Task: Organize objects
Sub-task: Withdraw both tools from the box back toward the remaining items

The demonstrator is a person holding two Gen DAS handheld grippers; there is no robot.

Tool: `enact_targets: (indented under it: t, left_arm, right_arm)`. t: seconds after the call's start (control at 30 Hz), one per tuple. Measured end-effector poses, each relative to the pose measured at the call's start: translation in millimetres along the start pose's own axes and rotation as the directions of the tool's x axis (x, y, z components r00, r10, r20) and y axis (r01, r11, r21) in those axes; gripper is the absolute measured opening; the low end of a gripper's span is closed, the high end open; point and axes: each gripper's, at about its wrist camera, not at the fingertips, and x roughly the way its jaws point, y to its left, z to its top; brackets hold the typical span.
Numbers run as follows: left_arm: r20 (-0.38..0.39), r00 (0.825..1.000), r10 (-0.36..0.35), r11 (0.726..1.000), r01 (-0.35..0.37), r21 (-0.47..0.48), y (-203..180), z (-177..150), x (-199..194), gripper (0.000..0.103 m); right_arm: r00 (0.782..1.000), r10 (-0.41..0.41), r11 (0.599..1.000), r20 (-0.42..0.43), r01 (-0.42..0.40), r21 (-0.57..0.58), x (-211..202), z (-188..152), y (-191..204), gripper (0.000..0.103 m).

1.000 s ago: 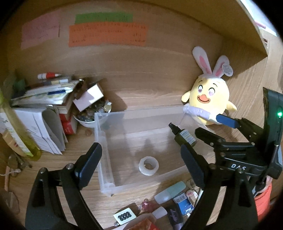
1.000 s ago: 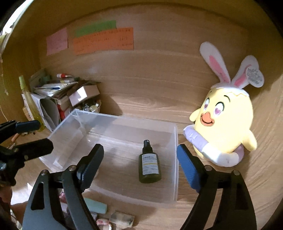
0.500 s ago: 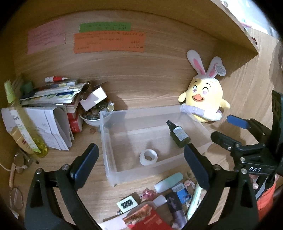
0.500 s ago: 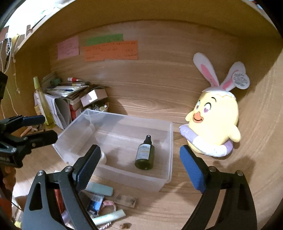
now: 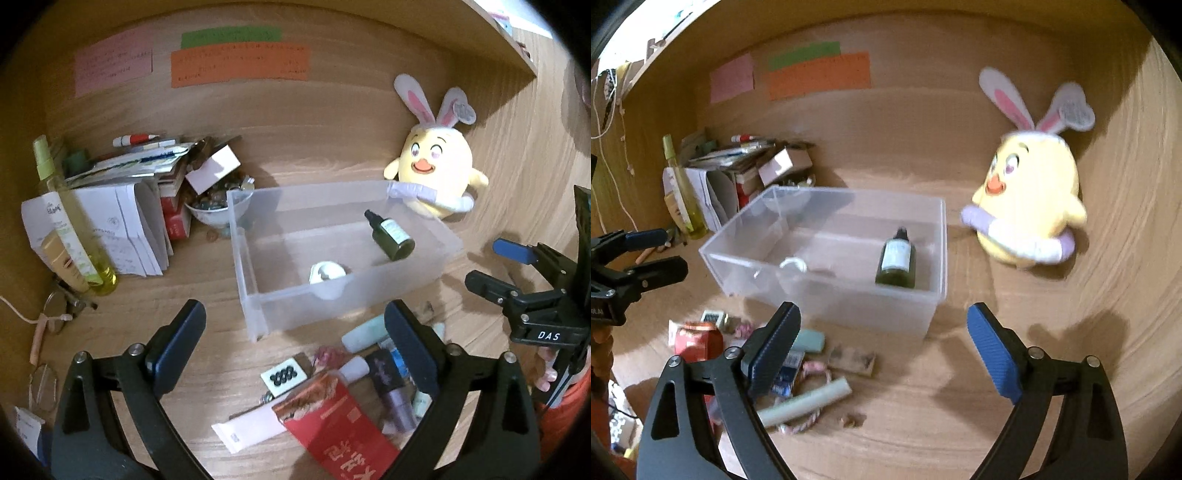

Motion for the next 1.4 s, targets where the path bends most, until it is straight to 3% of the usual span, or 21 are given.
enact_targets:
  t: [0.43,0.87,1.07,1.4]
  left_arm:
    - [-0.101,0.995,-0.006,0.998,-0.001,-0.069,1.2,-34.9,14.9,0.099]
    - [-0.179,0.984,-0.007,0.997,-0.006,-0.071,-9.6,-61.9,29.5,0.099]
    - [-0.205,0.977,-0.051,0.986,0.016,-0.166,0.2,-72.0,36.1,0.099]
    - [-0.173,0.984,-0.038,0.991,0.015,-0.134,-12.5,-70.9,38.1,0.099]
  right_arm:
    - [0.998,0.006,0.999,-0.057,-0.003,0.050,0.2,-37.9,-12.0,0.090]
    - [0.990,0.040,0.998,-0.132,-0.034,0.050,9.6,-65.5,-6.4,0.089]
    - [0.987,0.051,0.999,-0.156,-0.047,0.028,14.8,-71.2,3.2,0.066]
    - [0.981,0.058,0.998,-0.186,-0.060,-0.002,22.7,-74.9,14.5,0.030]
